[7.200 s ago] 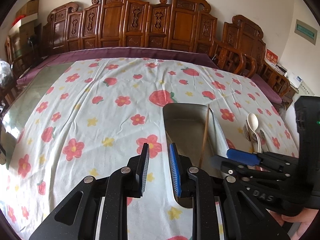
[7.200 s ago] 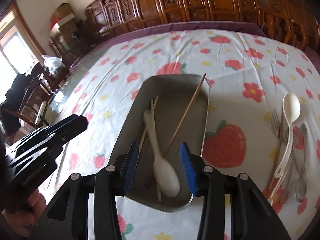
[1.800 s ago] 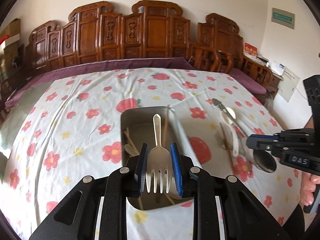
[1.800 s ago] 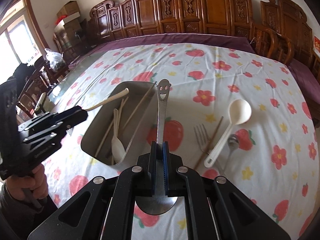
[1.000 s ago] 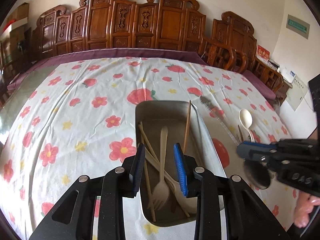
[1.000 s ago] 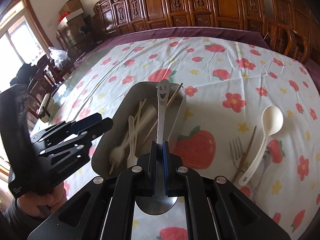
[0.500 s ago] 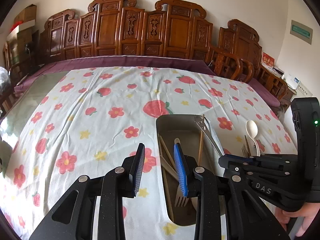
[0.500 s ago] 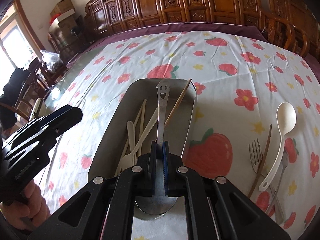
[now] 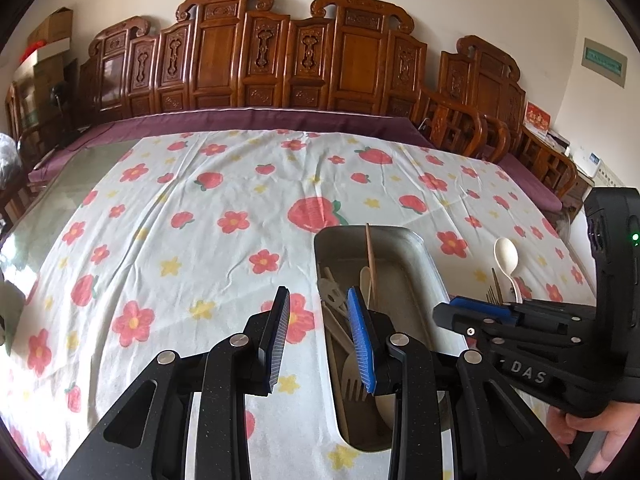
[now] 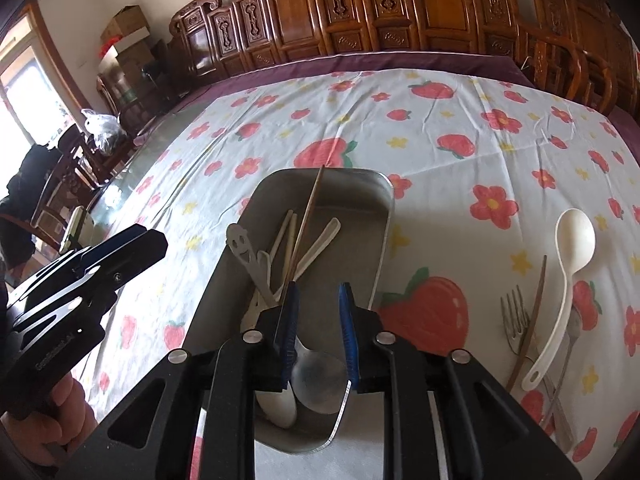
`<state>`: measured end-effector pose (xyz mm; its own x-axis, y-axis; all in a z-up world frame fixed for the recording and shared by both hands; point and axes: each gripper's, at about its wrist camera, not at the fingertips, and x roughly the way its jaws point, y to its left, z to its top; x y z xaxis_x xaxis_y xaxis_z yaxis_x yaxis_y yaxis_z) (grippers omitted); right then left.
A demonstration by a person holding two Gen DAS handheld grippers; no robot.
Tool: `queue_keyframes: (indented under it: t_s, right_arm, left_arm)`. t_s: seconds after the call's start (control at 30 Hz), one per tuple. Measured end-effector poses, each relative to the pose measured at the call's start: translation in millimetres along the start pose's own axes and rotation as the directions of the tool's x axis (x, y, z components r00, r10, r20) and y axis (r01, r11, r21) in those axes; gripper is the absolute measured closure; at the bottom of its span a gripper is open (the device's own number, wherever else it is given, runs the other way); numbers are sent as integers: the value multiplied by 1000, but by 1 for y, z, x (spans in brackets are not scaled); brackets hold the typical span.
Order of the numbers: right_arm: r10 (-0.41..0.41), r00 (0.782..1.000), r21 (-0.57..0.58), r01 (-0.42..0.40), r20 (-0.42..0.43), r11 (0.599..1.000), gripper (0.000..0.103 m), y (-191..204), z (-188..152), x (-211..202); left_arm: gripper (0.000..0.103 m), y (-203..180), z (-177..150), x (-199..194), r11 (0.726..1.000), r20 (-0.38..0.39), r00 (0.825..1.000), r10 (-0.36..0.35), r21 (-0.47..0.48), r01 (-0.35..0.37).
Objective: Organize utensils
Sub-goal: 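Lower the fork and smiley spoon into the tray and open both tools, then close the right tool on the white plastic ladle's handle and lift it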
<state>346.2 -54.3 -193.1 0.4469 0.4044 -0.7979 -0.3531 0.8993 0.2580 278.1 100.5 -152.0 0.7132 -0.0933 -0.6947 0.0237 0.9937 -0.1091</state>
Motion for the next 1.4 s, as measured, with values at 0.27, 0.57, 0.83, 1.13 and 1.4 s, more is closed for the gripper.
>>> queue_keyframes:
  t_s: [0.27, 0.57, 0.83, 1.13, 1.4]
  right_arm:
    - [-14, 999, -22, 15, 34, 1000, 80, -8, -7, -25]
    - [-55, 995, -52, 59, 77, 997, 80, -25, -26, -64]
    - [-118, 987, -46, 123, 105, 991, 80, -53, -45, -95]
    - [-183, 978, -21, 186, 104, 982, 80, -87, -71, -114]
    - [-242, 969, 14, 241, 51, 970, 80, -130, -90, -102]
  left_arm:
    - [75, -6, -1, 0, 1000, -1, 1000, -3, 18, 3]
    - [74, -24, -3, -6, 998, 4, 1000, -21, 57, 21]
    - [74, -55, -12, -8, 990, -1, 999, -51, 135, 50]
    - [60, -87, -27, -6, 975, -25, 995, -93, 202, 96]
    - [39, -122, -42, -2, 955, -42, 991, -123, 267, 130]
